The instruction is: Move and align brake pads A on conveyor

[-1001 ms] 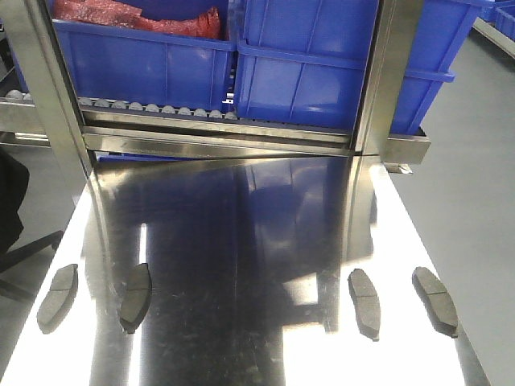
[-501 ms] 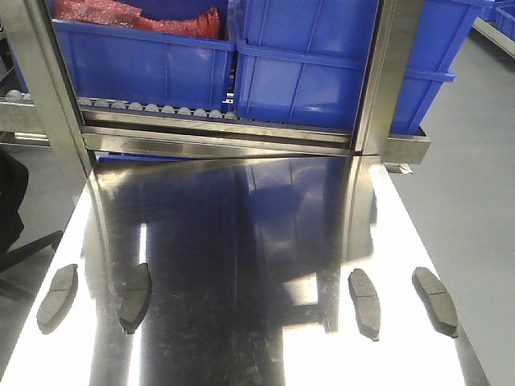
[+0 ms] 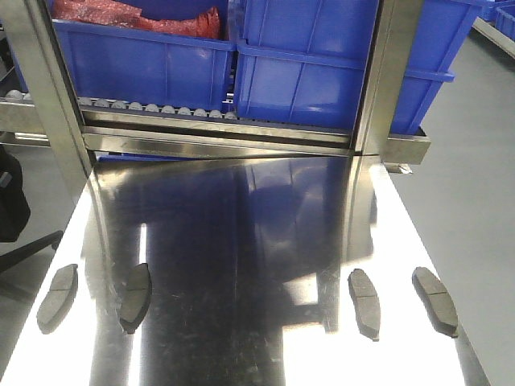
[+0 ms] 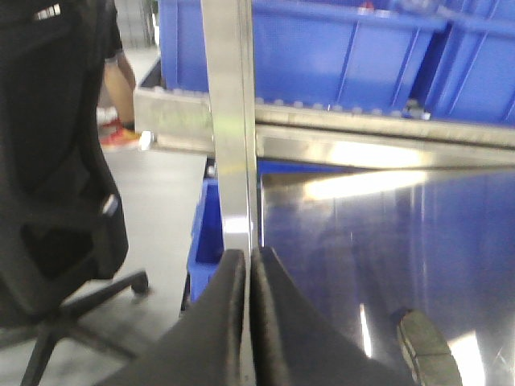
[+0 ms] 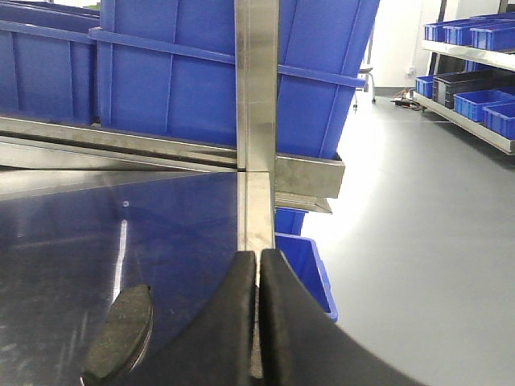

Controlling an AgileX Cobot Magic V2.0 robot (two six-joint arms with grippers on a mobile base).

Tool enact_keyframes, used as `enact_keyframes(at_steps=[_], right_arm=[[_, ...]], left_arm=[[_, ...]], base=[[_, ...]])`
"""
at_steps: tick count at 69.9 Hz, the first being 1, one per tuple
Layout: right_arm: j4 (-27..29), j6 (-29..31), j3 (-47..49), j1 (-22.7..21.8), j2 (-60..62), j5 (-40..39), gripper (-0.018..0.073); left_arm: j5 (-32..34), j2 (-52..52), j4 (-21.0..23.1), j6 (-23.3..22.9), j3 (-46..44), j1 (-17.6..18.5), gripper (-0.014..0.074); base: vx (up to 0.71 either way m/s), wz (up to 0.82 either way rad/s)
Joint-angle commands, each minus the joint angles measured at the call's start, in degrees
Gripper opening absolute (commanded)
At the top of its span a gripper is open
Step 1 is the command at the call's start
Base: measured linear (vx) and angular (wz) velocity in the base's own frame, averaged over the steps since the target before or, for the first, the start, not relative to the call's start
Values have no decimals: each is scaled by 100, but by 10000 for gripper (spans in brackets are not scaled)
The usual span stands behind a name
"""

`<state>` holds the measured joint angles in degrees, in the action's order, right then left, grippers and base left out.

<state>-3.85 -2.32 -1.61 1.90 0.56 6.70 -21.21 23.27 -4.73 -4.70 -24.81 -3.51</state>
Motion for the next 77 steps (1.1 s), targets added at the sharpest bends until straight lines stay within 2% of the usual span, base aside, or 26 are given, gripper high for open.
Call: enact_keyframes(at_steps=[1,8,16,26,35,50,64,69,77], right_arm=[[-40,33,-36,-22,58,-421,-4],[-40,33,-36,-22,58,-421,-4],[-40,33,-36,-22,58,-421,-4],[-40,33,-36,-22,58,-421,-4],[-40,33,-36,-22,58,-421,-4],[-40,33,-36,-22,58,-421,-4],[-40,33,-36,-22,58,-421,-4],[-40,33,-36,-22,58,-421,-4],[-40,33,-36,-22,58,-421,-4]], left_arm=[[349,196,18,-36,-229,33,9],[349,203,18,-36,-229,33,70],[349,206,18,-36,-229,33,261],[315,206,18,-42,-229,33,566],[311,206,18,-42,-229,33,719],[223,222,174,28,-229,33,702],[20,856,250,216,-562,38,677],[-17,1305,473,535,-805,38,677],[-219,2050,1227,1185,-1195,38,677]], base=[[0,0],[0,0],[0,0],[0,0],[0,0],[0,0],[0,0],[0,0],[0,0]])
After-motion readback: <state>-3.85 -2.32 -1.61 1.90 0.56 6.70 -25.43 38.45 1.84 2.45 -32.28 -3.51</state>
